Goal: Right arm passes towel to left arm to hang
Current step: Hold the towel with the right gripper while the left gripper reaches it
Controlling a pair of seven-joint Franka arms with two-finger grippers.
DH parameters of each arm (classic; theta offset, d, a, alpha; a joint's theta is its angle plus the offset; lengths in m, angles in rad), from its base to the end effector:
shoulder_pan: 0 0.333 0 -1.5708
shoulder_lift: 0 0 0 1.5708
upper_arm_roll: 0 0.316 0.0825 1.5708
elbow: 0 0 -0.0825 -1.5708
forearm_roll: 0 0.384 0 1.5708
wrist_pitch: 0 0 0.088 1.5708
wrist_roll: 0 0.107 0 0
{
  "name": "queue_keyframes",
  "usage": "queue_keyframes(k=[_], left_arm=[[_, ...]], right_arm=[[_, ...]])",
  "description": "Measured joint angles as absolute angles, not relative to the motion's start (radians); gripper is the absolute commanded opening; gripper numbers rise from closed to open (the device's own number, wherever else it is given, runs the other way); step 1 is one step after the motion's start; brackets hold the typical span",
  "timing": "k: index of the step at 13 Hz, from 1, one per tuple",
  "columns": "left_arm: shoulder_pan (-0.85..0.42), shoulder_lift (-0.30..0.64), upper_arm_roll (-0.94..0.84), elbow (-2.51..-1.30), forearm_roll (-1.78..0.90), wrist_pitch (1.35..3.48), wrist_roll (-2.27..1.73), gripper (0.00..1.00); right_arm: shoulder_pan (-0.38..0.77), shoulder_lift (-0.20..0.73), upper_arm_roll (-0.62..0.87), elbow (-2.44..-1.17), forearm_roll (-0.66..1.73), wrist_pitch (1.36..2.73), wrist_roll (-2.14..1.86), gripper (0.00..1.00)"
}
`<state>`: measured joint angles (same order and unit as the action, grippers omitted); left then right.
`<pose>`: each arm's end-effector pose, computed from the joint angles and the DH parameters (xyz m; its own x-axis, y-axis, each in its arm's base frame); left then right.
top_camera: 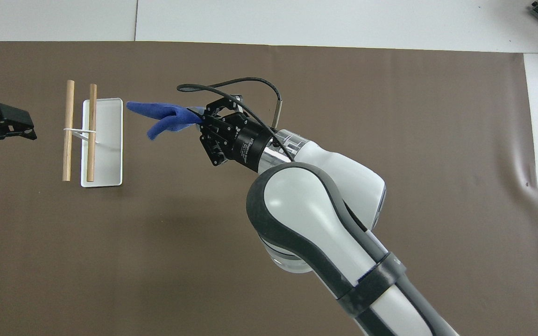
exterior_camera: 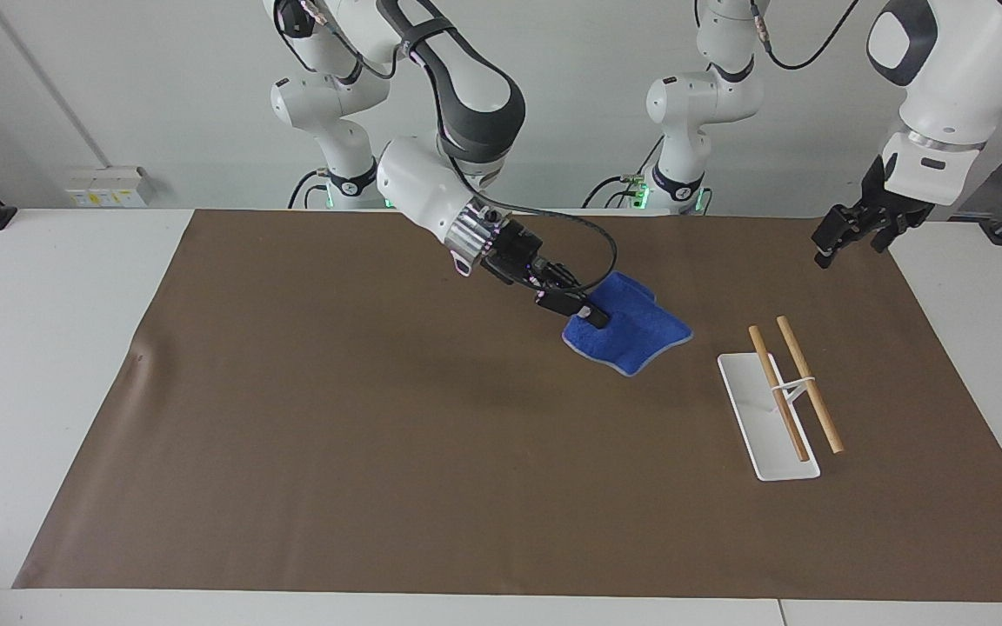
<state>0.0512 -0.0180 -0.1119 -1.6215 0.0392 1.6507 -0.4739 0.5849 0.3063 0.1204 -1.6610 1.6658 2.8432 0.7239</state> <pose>0.5555 -0.0304 0.6176 0.9152 0.3983 0.0606 0.3999 -0.9164 -0.0152 0.5544 0.3911 0.4825 0.3425 -0.5250 -0.7791 -0.8035 0.2661 -0.5326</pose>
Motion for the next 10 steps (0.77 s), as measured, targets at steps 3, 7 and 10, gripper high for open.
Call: queue_keyframes(k=[3, 7, 10], left_arm=[[0.021, -0.033, -0.115, -1.685, 0.033, 1.752, -0.644, 1.0], [-0.007, -0.07, -0.117, -1.794, -0.027, 1.915, -0.895, 1.0], [-0.01, -0.085, -0.118, -1.856, -0.057, 2.086, -1.106, 1.0]], right_arm=[[0.603, 0.309, 0.121, -1.659, 1.667, 2.848, 0.724, 0.0], [0.594, 0.309, 0.12, -1.659, 1.667, 2.849, 0.724, 0.0], [0.582, 0.31, 0.117, -1.659, 1.641, 2.825, 0.695, 0.0]])
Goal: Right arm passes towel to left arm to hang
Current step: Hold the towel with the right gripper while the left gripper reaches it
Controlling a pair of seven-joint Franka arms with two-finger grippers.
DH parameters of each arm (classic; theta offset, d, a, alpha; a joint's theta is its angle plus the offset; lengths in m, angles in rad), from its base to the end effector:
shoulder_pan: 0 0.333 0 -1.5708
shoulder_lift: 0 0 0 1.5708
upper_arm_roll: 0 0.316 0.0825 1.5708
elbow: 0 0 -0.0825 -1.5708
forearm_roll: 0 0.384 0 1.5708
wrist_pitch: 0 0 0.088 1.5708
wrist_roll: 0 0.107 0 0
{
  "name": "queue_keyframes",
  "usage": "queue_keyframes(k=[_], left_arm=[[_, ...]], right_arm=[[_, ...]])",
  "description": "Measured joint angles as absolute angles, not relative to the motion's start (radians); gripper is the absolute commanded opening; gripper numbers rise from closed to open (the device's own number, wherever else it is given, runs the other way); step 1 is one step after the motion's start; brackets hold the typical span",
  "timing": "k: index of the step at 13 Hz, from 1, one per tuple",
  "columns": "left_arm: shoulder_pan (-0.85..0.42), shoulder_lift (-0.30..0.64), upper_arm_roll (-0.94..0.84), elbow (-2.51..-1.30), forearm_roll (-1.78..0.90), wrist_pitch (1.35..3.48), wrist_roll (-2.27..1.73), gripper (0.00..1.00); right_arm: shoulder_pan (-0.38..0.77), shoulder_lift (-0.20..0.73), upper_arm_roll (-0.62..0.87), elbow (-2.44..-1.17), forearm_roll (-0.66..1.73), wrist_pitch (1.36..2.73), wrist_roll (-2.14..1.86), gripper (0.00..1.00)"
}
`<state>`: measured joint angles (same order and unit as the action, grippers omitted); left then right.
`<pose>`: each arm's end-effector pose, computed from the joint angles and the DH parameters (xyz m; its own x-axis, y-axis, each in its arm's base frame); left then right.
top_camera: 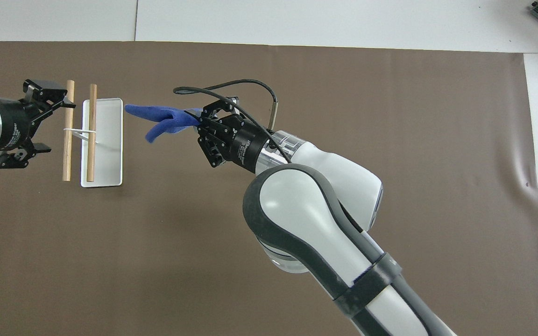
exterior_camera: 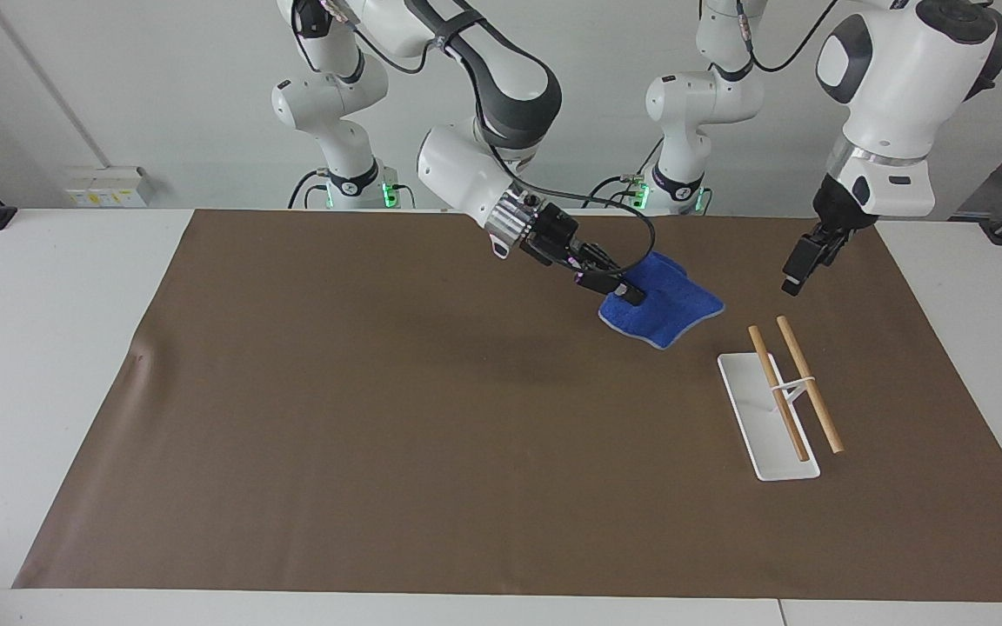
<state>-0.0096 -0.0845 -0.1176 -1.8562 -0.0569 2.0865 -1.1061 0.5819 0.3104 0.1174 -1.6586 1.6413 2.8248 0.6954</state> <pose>0.5600 -0.0767 0.5843 0.5269 0.8443 0.0973 0.7945 -0.5300 0.2964 0.5571 0.3910 0.4820 0.3843 -0.5338 -0.7533 -0.7922 0.2283 -0.5659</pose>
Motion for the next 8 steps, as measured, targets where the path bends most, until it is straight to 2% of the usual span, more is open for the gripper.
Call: queue_keyframes(k=[3, 8], left_arm=[[-0.019, -0.087, -0.119, -1.896, -0.062, 2.207, -1.286, 1.0], [-0.022, -0.087, -0.167, -1.938, -0.069, 2.243, -1.457, 1.0]], right_arm=[[0.57, 0.311, 0.117, -1.659, 1.625, 2.816, 0.678, 0.0], [0.57, 0.311, 0.117, -1.659, 1.624, 2.815, 0.674, 0.0]])
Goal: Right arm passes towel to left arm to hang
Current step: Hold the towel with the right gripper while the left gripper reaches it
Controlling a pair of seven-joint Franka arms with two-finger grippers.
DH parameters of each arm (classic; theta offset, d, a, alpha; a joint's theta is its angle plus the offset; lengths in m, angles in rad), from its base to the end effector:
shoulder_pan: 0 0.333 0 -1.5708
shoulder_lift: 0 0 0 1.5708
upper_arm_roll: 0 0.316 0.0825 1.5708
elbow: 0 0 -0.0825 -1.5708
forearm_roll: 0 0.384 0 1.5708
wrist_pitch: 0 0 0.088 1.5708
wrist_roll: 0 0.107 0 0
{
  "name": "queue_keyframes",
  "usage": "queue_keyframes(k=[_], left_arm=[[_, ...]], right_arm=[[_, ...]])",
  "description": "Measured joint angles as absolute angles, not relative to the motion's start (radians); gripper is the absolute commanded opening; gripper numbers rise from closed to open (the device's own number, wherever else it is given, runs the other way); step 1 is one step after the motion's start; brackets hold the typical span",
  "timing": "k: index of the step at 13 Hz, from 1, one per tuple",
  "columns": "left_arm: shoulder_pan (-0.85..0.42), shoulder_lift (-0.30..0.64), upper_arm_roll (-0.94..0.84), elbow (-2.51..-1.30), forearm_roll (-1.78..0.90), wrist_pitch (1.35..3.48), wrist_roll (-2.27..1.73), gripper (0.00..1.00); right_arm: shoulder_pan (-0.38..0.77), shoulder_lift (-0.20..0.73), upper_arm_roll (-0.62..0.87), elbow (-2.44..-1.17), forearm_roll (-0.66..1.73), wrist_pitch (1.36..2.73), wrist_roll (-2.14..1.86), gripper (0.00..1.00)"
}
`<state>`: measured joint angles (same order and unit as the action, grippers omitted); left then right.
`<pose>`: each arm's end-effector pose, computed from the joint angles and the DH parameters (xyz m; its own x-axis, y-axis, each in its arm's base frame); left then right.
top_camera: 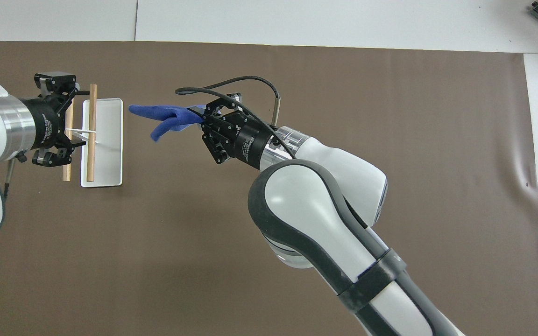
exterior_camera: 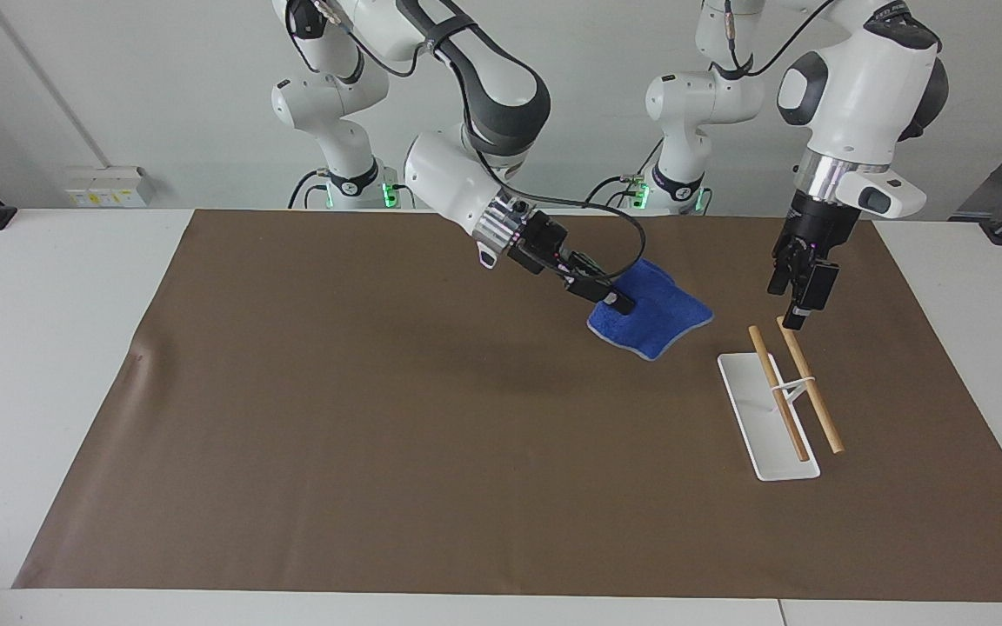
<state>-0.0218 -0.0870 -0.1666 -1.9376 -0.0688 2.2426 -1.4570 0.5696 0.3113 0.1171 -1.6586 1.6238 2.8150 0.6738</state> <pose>0.5581 -0.1114 0.5623 0.2705 0.9627 -0.0082 0.8900 -0.2468 0.3835 0.5619 0.3855 0.4821 0.4090 -0.5442 -0.7325 -0.7797 0.2087 -0.5903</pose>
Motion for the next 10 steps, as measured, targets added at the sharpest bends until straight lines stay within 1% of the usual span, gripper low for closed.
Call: queue_keyframes(k=[6, 10], left_arm=[[-0.023, -0.089, -0.277, -1.946, -0.071, 2.263, -1.608, 1.0], [-0.024, -0.089, -0.306, -1.946, -0.072, 2.376, -1.681, 1.0]], right_arm=[[0.568, 0.311, 0.117, -1.658, 1.624, 2.815, 0.674, 0.0], [0.568, 0.312, 0.116, -1.658, 1.624, 2.815, 0.674, 0.0]])
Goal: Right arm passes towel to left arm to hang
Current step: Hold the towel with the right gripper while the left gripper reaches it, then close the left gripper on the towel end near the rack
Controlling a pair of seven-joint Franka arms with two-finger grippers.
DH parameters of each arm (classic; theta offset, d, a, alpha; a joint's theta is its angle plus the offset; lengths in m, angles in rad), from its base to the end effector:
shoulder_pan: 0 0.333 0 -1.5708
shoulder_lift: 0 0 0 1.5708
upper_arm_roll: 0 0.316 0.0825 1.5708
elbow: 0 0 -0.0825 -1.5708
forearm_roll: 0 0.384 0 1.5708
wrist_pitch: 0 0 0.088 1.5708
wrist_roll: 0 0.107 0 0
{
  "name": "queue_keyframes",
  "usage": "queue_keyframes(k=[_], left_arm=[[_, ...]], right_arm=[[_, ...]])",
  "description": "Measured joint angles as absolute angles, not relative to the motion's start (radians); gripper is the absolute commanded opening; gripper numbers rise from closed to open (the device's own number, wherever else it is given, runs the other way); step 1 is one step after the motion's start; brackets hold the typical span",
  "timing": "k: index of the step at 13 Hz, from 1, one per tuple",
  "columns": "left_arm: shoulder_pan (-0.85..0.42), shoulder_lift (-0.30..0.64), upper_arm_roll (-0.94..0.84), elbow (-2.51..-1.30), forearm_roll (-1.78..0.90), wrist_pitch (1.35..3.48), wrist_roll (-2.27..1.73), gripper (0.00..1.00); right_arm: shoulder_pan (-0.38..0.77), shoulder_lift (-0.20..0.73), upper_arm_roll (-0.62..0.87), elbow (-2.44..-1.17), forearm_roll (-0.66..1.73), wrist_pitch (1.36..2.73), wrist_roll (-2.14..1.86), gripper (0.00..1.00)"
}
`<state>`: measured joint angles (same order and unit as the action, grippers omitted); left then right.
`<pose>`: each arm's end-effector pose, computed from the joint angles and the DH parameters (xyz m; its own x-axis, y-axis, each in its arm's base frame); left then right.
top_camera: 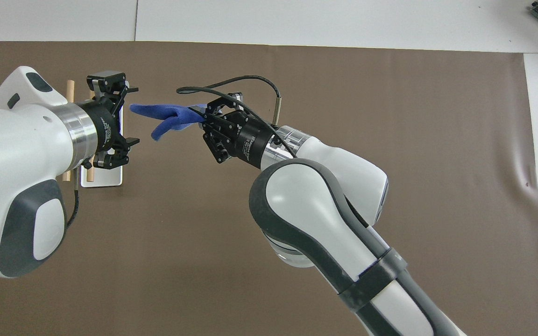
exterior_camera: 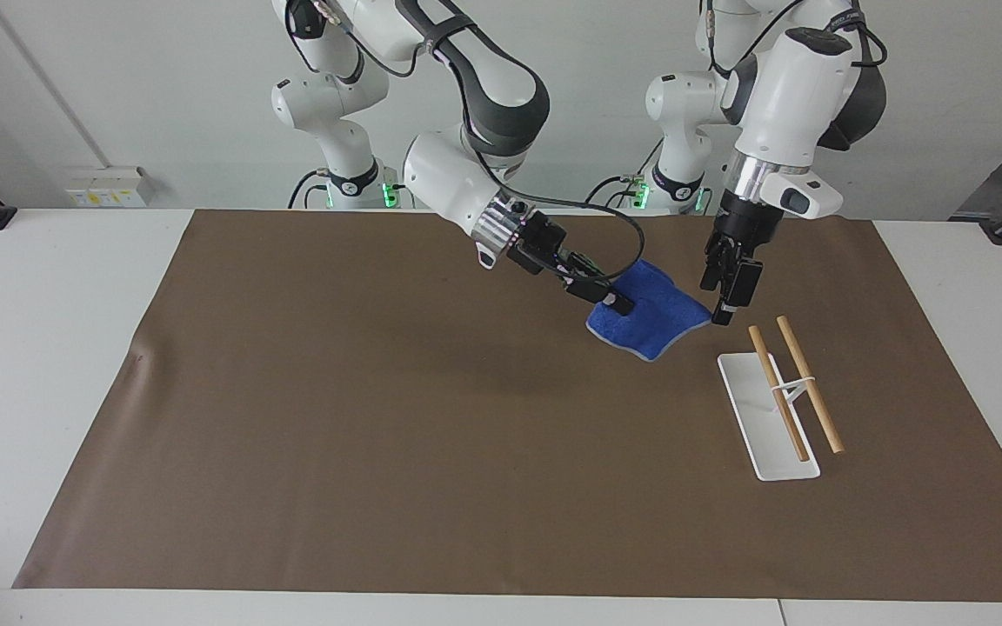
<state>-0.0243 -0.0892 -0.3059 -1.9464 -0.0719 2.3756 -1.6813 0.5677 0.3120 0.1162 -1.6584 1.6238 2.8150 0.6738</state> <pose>0.5429 -0.1930 0.5740 0.2093 0.9731 -0.0960 0.8643 -0.1382 0.4837 0.5631 0.3841 0.4817 0.4072 -0.5457 -0.7324 -0.7793 0.2106 -0.5902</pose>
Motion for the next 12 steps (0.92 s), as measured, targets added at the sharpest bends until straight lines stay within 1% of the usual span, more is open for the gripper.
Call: queue_keyframes(k=[3, 4, 6, 9, 11, 12], left_arm=[[-0.025, -0.089, -0.315, -1.947, -0.072, 2.414, -1.691, 0.85], [-0.025, -0.089, -0.314, -1.948, -0.072, 2.423, -1.691, 0.81], [-0.024, -0.086, -0.314, -1.954, -0.072, 2.45, -1.692, 0.77], [-0.024, -0.075, -0.314, -1.981, -0.072, 2.462, -1.692, 0.76], [-0.025, -0.07, -0.318, -2.005, -0.072, 2.48, -1.692, 0.72], [-0.025, -0.069, -0.319, -2.006, -0.072, 2.483, -1.692, 0.72]], right_arm=[[0.568, 0.313, 0.116, -1.658, 1.624, 2.815, 0.674, 0.0], [0.568, 0.313, 0.116, -1.658, 1.624, 2.815, 0.674, 0.0], [0.567, 0.313, 0.116, -1.658, 1.624, 2.815, 0.674, 0.0], [0.567, 0.313, 0.115, -1.658, 1.624, 2.815, 0.673, 0.0], [0.567, 0.313, 0.115, -1.658, 1.624, 2.815, 0.673, 0.0], [0.567, 0.313, 0.115, -1.658, 1.624, 2.815, 0.673, 0.0]])
